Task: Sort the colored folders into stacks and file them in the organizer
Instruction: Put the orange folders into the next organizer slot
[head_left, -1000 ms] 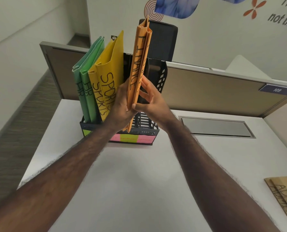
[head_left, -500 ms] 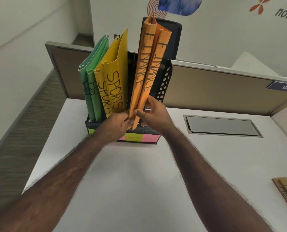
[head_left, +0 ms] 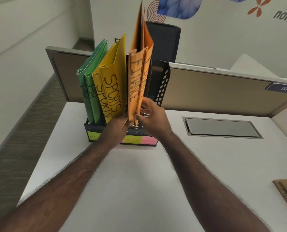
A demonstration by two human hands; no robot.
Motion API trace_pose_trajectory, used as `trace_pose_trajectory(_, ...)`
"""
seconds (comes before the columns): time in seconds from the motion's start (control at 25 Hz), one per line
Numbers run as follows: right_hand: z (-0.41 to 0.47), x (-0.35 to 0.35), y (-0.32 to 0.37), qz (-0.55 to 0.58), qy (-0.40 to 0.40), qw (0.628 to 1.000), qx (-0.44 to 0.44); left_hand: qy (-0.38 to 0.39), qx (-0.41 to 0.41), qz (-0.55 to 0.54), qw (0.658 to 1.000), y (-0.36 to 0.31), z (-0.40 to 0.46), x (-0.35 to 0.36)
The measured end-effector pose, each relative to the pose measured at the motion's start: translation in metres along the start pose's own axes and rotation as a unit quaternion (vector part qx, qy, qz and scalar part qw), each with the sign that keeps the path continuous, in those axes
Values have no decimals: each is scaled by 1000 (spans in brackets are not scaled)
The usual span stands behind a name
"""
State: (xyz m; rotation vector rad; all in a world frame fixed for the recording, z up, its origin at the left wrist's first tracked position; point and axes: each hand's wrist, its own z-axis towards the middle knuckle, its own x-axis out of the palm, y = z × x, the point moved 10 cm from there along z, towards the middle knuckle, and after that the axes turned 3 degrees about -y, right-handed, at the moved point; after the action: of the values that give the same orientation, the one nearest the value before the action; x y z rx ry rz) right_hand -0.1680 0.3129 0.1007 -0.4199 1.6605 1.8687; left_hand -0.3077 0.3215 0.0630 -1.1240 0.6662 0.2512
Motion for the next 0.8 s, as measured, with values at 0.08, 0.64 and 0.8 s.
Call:
trace_pose_trajectory(0.08, 1, 8, -14, -36, 31, 999, 19, 15, -33, 15, 999, 11, -2, 8)
trace_pose_trajectory(0.64, -15, -27, 3, -30, -127, 989, -67, -340, 185, 145, 911, -79, -27, -108)
trace_pose_trajectory(0.8, -19, -38, 46, -30, -182, 974, -131, -349, 142, 203, 904, -103, -3, -140)
